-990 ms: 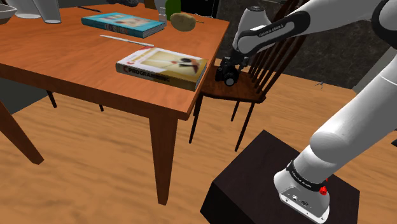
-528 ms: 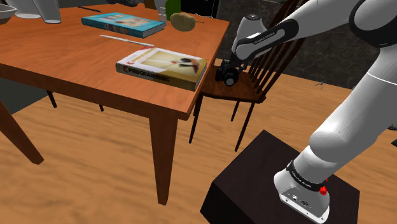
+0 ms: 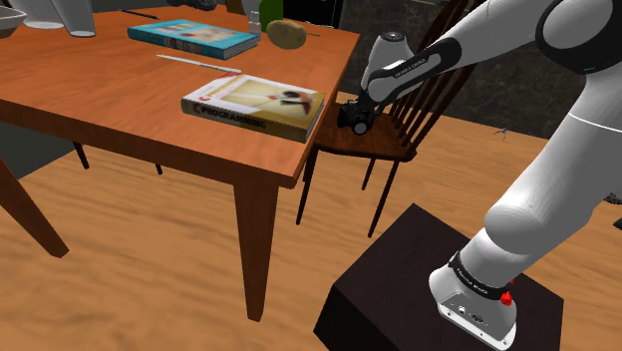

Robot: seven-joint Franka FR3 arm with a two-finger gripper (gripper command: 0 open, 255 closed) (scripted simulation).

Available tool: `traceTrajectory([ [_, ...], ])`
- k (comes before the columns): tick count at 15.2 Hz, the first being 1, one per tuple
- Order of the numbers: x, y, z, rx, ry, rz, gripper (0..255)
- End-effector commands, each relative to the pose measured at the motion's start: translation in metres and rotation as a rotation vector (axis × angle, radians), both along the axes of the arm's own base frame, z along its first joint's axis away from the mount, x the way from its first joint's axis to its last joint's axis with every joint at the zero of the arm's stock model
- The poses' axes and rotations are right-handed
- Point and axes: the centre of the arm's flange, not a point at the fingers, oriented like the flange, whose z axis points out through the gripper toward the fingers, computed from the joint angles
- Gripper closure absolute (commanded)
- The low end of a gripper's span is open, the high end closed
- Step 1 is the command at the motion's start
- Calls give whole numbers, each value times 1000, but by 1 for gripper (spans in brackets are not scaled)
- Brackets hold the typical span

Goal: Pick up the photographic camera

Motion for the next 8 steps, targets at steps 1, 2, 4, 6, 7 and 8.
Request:
traceTrajectory([
  [1, 0, 1, -1, 0, 0, 1, 255],
  [2, 0, 1, 0, 0, 0, 1, 255],
  [4, 1, 1, -1, 0, 0, 1, 255],
  [6, 1, 0, 0, 0, 0, 1, 255],
  [7, 0, 1, -1, 0, 0, 1, 255],
  [8, 0, 1, 4, 0, 0, 1, 255],
])
